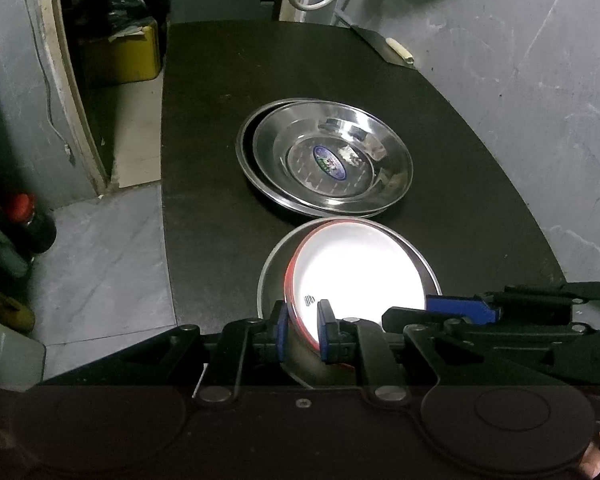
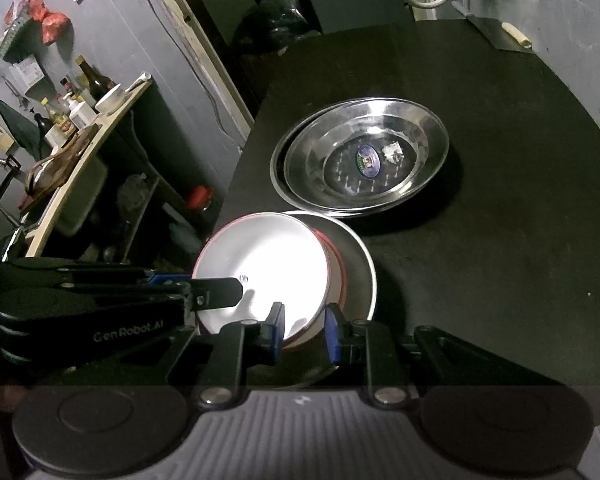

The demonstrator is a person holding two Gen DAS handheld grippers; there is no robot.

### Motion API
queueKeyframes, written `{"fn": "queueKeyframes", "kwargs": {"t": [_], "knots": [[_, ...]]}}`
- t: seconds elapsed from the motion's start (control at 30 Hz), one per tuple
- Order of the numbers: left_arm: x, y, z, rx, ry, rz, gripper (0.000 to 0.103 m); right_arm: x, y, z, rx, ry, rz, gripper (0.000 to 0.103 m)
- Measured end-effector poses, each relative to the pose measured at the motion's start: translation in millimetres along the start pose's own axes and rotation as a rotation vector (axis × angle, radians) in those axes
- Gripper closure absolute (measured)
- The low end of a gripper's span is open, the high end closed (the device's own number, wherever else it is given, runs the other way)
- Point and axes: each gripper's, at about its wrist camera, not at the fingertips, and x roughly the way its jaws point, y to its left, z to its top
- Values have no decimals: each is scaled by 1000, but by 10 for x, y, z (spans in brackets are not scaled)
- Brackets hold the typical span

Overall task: Organize plates and bowls
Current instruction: 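Lower the second white bowl into the first bowl in the saucepan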

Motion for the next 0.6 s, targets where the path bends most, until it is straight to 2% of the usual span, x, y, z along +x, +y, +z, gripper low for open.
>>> {"fn": "queueKeyframes", "kwargs": {"t": [0.6], "knots": [[25,-13,5,5,6,9,83,-9,-27,-6,10,7,-2,77]]}}
